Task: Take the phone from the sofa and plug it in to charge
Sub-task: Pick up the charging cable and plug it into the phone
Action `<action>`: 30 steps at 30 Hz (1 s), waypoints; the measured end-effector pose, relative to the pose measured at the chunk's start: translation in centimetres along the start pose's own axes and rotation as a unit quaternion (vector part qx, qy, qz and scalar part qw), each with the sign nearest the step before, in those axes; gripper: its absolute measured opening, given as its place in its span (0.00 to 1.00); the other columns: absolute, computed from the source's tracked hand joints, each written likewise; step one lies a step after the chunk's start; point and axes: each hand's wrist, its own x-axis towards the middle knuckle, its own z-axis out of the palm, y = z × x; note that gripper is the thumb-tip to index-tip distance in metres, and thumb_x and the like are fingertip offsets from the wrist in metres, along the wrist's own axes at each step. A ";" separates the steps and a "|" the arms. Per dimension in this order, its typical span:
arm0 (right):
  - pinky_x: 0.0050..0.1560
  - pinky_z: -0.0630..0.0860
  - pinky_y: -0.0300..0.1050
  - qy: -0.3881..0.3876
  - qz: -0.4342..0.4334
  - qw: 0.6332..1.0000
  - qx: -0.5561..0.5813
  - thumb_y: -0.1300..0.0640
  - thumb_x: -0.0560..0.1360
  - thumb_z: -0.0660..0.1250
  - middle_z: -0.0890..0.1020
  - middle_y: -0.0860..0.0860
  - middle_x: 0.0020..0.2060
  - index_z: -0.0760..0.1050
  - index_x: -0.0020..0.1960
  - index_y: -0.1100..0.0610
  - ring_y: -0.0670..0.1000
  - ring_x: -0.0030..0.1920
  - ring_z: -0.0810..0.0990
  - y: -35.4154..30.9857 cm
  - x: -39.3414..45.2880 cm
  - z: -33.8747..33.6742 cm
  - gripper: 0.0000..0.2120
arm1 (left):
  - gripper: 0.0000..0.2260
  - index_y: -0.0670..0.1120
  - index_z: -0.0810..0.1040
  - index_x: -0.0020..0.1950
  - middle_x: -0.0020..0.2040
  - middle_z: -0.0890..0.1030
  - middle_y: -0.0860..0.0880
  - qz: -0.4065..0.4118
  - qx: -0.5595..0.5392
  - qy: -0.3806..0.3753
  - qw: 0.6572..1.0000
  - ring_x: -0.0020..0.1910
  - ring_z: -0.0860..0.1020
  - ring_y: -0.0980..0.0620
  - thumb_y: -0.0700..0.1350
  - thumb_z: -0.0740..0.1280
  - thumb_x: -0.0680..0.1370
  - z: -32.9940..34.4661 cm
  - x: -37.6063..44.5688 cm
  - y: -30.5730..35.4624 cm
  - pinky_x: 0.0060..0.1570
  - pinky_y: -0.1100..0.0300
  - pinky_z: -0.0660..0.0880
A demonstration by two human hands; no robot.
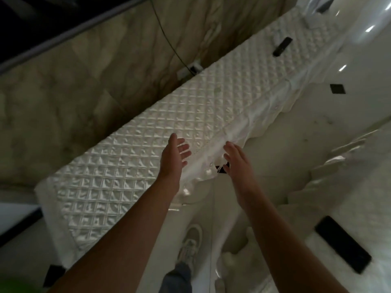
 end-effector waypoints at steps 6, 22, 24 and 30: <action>0.70 0.66 0.54 -0.007 0.037 0.999 -0.002 0.41 0.74 0.60 0.76 0.43 0.61 0.72 0.66 0.46 0.46 0.64 0.73 0.2 2.1 3.8 0.23 | 0.21 0.47 0.78 0.58 0.56 0.82 0.46 -0.028 -0.004 0.007 1.000 0.55 0.80 0.47 0.59 0.54 0.81 -4.0 3.7 0.7 0.55 0.51 0.73; 0.56 0.71 0.42 0.031 0.047 0.998 0.005 0.45 0.79 0.57 0.77 0.35 0.49 0.74 0.49 0.39 0.36 0.51 0.75 0.7 7.5 2.5 0.07 | 0.22 0.46 0.77 0.60 0.57 0.81 0.45 -0.072 0.082 -0.084 0.990 0.56 0.79 0.46 0.59 0.52 0.81 0.8 10.8 -0.1 0.55 0.50 0.71; 0.47 0.74 0.34 0.053 0.052 0.997 0.015 0.48 0.79 0.57 0.82 0.35 0.43 0.75 0.47 0.41 0.35 0.46 0.79 1.2 7.9 1.9 0.08 | 0.24 0.45 0.78 0.61 0.57 0.82 0.45 -0.083 0.097 -0.092 0.988 0.55 0.80 0.46 0.60 0.51 0.81 1.8 11.5 -0.6 0.54 0.51 0.72; 0.41 0.70 0.34 0.091 0.071 0.993 0.017 0.47 0.80 0.56 0.78 0.37 0.43 0.73 0.47 0.40 0.29 0.39 0.77 3.3 9.5 0.1 0.07 | 0.28 0.43 0.77 0.62 0.58 0.82 0.44 -0.126 0.128 -0.135 0.974 0.56 0.80 0.45 0.62 0.50 0.81 6.0 13.4 -2.5 0.59 0.47 0.73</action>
